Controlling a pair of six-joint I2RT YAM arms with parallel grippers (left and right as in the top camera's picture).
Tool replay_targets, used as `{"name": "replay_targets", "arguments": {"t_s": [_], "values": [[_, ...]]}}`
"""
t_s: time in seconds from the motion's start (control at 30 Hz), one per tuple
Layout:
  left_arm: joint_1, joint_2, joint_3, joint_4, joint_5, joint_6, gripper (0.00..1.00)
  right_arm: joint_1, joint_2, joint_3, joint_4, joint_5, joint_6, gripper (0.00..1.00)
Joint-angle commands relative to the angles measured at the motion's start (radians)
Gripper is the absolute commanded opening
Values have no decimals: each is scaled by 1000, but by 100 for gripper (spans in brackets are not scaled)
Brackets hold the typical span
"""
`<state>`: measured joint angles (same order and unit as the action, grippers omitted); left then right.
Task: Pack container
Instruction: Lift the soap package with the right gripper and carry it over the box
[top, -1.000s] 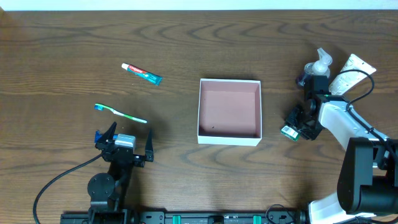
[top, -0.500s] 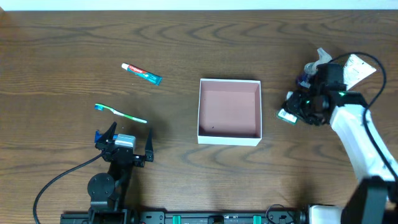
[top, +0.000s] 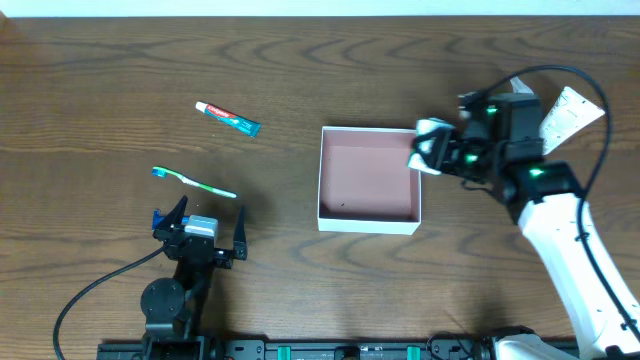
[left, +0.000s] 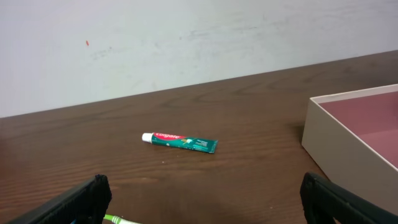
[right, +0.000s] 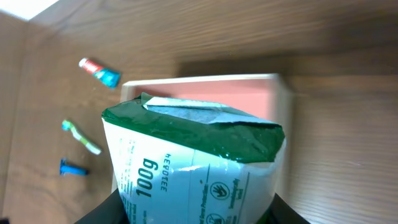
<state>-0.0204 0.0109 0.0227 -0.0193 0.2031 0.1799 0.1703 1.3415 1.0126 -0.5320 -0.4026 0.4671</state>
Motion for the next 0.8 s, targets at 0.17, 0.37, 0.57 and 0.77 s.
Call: {"name": "replay_targets", "arguments": {"t_s": [0.17, 0.37, 0.57, 0.77], "values": [[5, -5, -19, -32, 10, -8, 98, 190, 14, 18, 66, 176, 45, 24], [5, -5, -19, -32, 10, -8, 98, 253, 84, 18, 105, 254, 45, 24], [5, -5, -19, -32, 10, -8, 98, 277, 184, 18, 118, 302, 40, 22], [5, -5, -19, -32, 10, -8, 98, 277, 238, 18, 108, 361, 41, 22]]}}
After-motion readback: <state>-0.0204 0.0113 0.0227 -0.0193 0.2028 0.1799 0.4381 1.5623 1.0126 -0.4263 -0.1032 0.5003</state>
